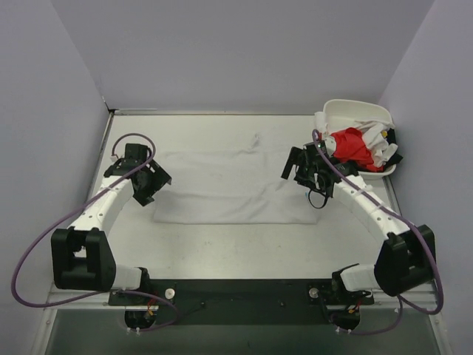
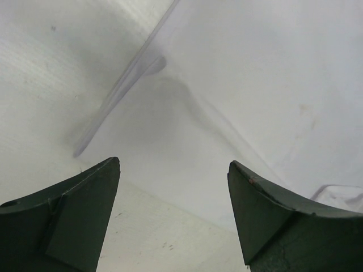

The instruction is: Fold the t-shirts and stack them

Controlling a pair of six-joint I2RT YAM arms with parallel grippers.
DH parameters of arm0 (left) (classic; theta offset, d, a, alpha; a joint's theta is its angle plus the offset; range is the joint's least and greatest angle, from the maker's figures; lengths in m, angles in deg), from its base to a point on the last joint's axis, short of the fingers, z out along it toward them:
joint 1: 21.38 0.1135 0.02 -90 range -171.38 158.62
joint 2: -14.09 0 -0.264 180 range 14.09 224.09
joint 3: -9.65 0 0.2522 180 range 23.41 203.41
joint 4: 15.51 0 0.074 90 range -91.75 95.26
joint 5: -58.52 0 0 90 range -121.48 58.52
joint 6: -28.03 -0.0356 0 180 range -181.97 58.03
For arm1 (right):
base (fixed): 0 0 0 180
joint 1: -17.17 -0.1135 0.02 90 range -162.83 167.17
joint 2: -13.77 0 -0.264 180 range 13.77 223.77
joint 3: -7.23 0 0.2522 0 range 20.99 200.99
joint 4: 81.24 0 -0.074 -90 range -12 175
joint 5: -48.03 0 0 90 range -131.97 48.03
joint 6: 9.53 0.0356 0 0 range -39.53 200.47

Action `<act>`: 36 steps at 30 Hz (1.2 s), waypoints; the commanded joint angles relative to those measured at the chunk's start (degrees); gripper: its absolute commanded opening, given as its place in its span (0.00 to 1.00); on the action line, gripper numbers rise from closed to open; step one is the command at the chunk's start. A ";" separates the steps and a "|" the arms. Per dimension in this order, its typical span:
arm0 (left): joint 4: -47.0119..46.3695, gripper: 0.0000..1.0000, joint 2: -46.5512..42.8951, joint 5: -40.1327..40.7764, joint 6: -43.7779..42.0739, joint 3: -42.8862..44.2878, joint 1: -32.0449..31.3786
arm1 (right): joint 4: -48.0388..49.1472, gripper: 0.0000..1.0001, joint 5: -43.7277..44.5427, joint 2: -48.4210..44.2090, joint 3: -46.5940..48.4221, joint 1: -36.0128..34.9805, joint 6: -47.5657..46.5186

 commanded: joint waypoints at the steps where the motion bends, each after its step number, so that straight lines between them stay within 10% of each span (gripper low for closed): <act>1: -2.61 0.86 6.13 -2.75 -2.93 7.71 1.10 | 3.04 1.00 -3.35 10.20 9.09 3.32 -1.72; 36: -0.07 0.83 24.25 12.62 -8.12 12.73 -27.11 | -1.27 1.00 4.64 19.82 1.46 -14.87 -3.57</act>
